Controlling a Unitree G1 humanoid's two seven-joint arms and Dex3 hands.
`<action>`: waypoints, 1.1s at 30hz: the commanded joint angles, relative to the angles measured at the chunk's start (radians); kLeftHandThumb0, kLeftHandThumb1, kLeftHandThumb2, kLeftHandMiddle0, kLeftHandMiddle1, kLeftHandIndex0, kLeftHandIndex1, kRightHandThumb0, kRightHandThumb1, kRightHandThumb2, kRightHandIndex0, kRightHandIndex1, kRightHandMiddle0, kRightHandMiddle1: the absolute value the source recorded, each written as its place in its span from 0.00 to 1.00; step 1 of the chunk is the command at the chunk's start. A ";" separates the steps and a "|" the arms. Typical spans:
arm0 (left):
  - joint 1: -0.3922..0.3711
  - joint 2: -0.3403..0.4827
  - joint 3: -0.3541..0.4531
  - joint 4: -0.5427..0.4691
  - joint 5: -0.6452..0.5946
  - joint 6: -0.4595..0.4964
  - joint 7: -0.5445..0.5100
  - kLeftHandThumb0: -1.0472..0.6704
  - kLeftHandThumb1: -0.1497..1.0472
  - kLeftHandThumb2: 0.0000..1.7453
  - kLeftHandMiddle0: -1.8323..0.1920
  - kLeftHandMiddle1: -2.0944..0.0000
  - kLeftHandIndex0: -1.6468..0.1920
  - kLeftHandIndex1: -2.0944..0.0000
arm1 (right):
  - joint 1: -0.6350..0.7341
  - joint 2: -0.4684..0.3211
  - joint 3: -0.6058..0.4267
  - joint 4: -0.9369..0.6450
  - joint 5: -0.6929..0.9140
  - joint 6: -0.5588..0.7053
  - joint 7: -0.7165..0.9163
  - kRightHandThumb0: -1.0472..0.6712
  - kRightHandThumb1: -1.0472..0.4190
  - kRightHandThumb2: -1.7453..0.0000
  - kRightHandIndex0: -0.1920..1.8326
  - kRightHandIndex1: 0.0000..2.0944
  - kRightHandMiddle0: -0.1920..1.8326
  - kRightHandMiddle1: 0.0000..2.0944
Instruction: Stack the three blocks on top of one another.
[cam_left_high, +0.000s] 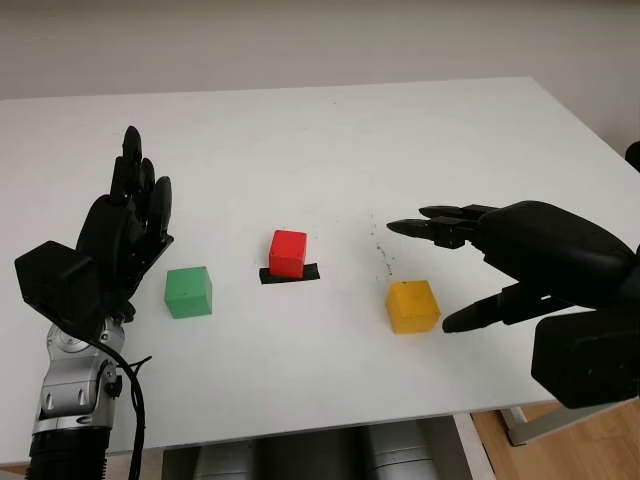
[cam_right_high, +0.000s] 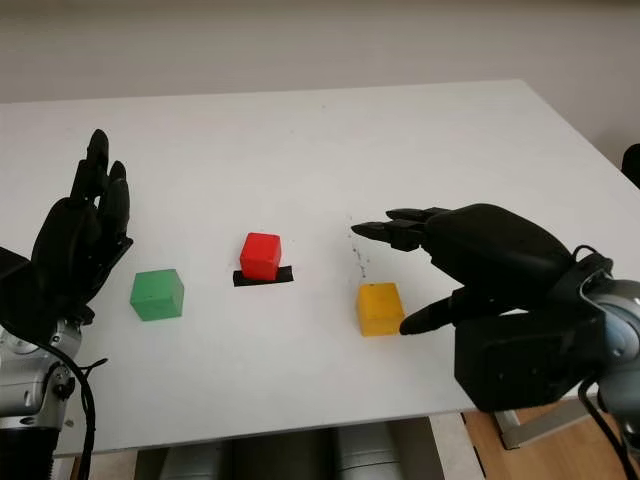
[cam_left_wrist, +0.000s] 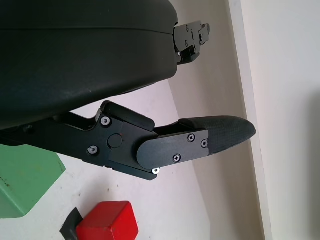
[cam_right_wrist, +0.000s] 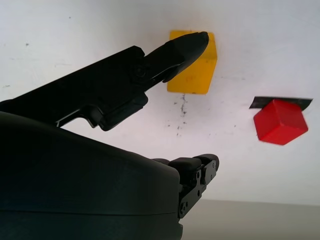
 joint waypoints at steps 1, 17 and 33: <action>0.008 0.003 -0.003 -0.017 0.009 0.002 0.005 0.17 1.00 0.34 1.00 1.00 1.00 1.00 | 0.016 -0.006 -0.004 0.001 -0.017 -0.039 -0.019 0.18 0.13 0.96 0.19 0.02 0.25 0.02; 0.028 -0.007 -0.003 -0.027 0.011 -0.013 0.008 0.19 1.00 0.31 1.00 1.00 1.00 1.00 | 0.060 0.119 0.109 0.260 -0.338 -0.266 -0.447 0.19 0.13 0.97 0.23 0.03 0.27 0.03; 0.045 0.003 -0.006 -0.047 0.042 0.001 0.004 0.19 1.00 0.33 1.00 1.00 1.00 1.00 | 0.054 0.140 0.124 0.339 -0.316 -0.298 -0.507 0.21 0.13 0.97 0.25 0.03 0.33 0.05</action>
